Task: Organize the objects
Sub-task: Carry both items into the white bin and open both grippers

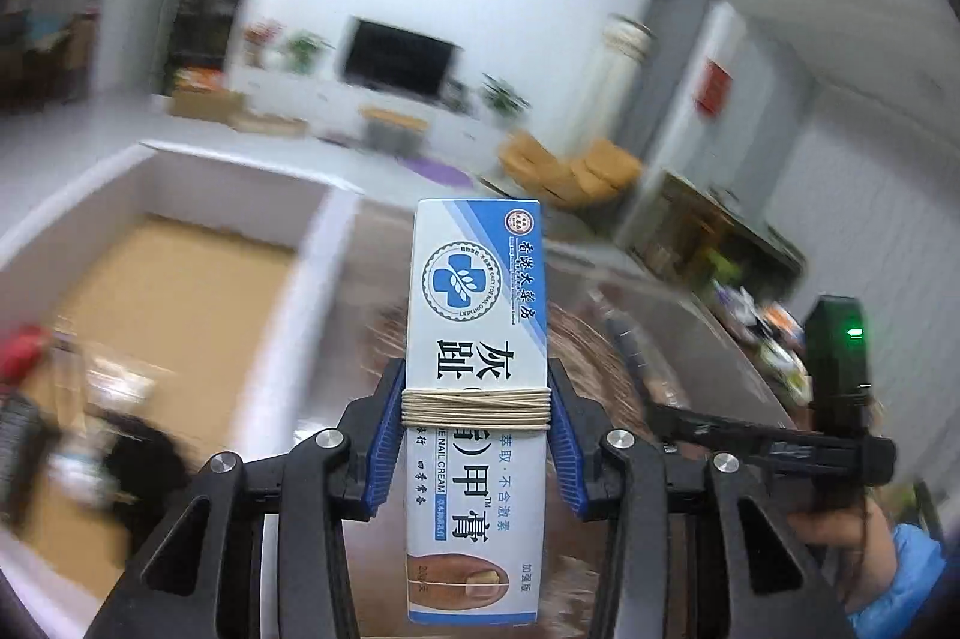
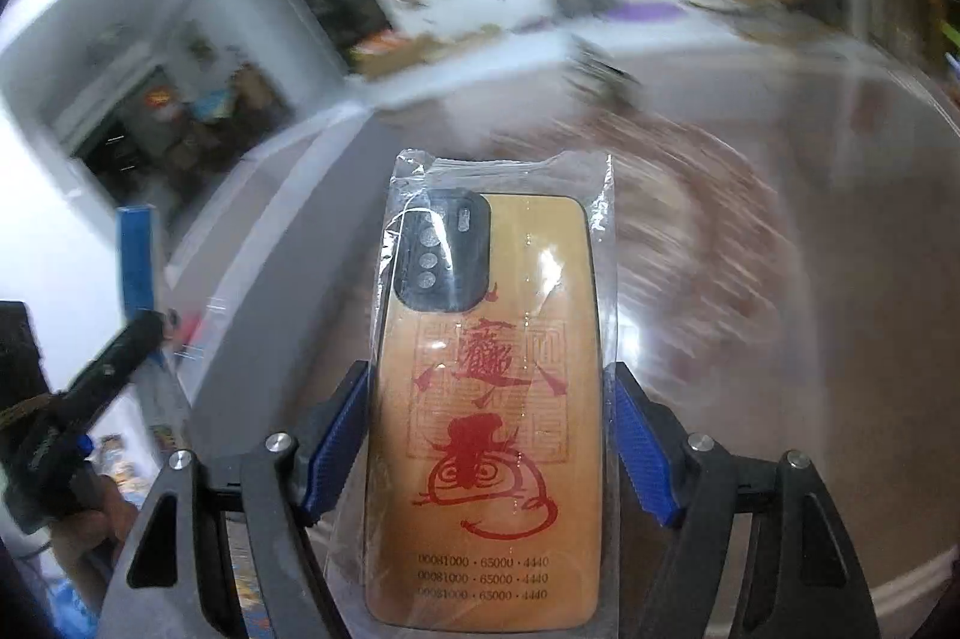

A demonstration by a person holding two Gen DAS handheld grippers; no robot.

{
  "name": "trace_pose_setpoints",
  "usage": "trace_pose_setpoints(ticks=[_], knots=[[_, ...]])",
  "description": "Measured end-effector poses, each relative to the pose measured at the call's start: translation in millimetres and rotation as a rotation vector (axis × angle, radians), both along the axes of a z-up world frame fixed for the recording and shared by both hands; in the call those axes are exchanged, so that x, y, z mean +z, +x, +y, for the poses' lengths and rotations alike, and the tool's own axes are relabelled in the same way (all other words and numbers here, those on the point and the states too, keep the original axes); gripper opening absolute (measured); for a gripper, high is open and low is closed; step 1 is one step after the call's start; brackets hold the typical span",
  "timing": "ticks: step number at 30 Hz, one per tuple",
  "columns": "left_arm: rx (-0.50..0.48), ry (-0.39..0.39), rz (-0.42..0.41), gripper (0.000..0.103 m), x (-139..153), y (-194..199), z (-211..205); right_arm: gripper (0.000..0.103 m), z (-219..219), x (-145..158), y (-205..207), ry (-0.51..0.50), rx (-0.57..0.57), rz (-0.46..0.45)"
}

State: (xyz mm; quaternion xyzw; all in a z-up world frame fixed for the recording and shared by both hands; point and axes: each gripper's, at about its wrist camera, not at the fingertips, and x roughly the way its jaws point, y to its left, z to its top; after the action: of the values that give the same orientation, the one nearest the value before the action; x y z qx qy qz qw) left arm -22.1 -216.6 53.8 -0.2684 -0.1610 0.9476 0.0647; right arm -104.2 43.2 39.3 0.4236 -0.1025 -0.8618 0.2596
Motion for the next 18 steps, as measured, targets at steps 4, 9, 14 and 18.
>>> trace_pose_setpoints(ticks=[4,9,14,18], knots=[[0.224,-0.040,-0.067,0.044,5.7,16.4,-85.9,0.076,-99.8,37.5,-4.3,-0.057,0.194,0.062],[0.398,-0.095,-0.294,0.054,-30.3,10.3,-152.3,0.077,-216.5,40.4,-5.6,-0.070,0.360,0.094],[0.445,-0.141,-0.414,0.068,-53.6,10.5,-165.0,0.087,-269.6,7.4,-11.7,-0.012,0.404,0.006],[0.456,-0.145,-0.351,0.083,-51.9,26.5,-151.0,0.091,-225.6,-6.6,-3.6,0.004,0.342,0.078]])
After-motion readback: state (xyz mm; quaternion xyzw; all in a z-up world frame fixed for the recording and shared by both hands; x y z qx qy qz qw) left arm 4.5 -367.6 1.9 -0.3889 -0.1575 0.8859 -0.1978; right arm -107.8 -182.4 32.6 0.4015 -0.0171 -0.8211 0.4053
